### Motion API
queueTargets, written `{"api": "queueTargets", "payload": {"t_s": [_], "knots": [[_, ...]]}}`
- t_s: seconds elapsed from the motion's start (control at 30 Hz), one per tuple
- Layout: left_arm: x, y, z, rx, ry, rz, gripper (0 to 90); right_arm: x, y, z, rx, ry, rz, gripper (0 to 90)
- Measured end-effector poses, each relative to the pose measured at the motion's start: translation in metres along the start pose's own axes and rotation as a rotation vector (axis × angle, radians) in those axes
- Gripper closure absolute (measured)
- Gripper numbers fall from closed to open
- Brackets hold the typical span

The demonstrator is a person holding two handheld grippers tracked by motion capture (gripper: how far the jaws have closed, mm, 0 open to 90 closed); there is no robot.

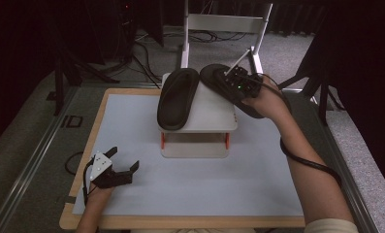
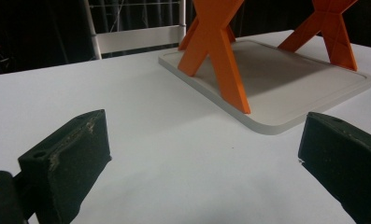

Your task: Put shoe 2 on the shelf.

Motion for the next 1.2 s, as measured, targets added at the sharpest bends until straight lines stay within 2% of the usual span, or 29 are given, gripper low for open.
{"api": "queueTargets", "payload": {"t_s": [0.2,0.53,0.63,0.77,0.9,1.1,1.2], "knots": [[0.0,0.0,0.0,0.0,0.0,0.0,2.6,-0.011,-0.002,-0.005,-0.006,0.014,-0.016,84.8],[0.0,0.0,0.0,-0.001,0.0,-0.001,2.6,-0.02,-0.004,-0.018,0.008,-0.022,-0.059,84.6],[0.0,0.0,0.0,0.0,0.0,0.0,2.6,-0.024,-0.006,-0.022,0.007,-0.014,-0.06,84.4],[0.0,0.0,0.0,0.001,-0.002,0.002,2.6,-0.023,-0.007,-0.024,0.006,-0.012,-0.057,83.1],[0.0,0.0,0.0,0.0,-0.002,0.002,2.6,-0.019,-0.006,-0.023,0.008,-0.012,-0.038,77.0],[0.0,0.0,0.0,-0.001,0.002,0.001,2.6,-0.019,-0.005,-0.022,0.02,-0.017,-0.062,77.7],[0.0,0.0,0.0,0.0,0.0,0.001,2.6,-0.02,-0.005,-0.022,0.016,-0.015,-0.057,77.6]]}}
Point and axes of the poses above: each handheld gripper's, and its own axes: y roughly backward along the jaws, z roughly out of its underside, x roughly to its right, the point moved 8 cm from there along -y, roughly forward along the jaws, and after that the axes turned 3 degrees about x, right-handed, at the moved point
